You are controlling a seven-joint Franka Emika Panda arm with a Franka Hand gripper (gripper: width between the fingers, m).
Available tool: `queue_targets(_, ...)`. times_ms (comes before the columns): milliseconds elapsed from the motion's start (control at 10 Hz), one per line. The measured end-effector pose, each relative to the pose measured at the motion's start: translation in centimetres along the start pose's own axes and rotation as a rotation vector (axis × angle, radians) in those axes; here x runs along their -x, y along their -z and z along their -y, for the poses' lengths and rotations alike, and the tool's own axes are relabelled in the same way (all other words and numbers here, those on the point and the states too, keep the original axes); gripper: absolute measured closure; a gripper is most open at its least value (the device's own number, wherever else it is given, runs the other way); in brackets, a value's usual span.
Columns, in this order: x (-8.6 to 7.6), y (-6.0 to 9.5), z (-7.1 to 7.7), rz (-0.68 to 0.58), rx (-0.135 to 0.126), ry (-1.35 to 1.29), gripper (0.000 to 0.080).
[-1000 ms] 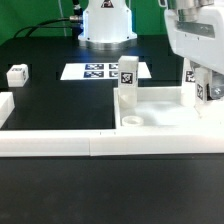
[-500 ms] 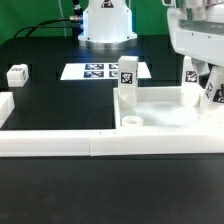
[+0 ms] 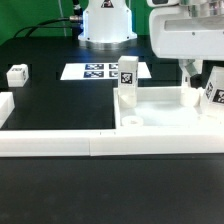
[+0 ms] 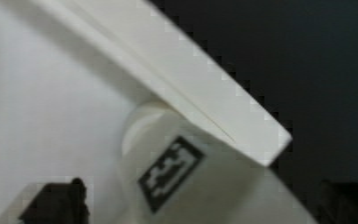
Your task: Assemble square table
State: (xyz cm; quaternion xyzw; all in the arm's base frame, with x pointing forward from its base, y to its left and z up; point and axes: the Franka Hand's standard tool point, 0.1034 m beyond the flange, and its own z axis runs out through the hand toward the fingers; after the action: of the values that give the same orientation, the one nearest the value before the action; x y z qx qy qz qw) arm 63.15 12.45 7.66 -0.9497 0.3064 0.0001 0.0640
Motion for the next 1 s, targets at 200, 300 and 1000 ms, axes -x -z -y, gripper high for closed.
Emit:
queue_targets(200,-0.15,-0.21,-0.25,-0.004,0.019,0.322,0.0151)
queue_targets(300,-0.12,-0.21,-0.21,-0.004,0.017,0.306,0.0151)
queue_targets(1000,-0.29,-0.36,-0.7,-0.024,0.014,-0.175,0.0509)
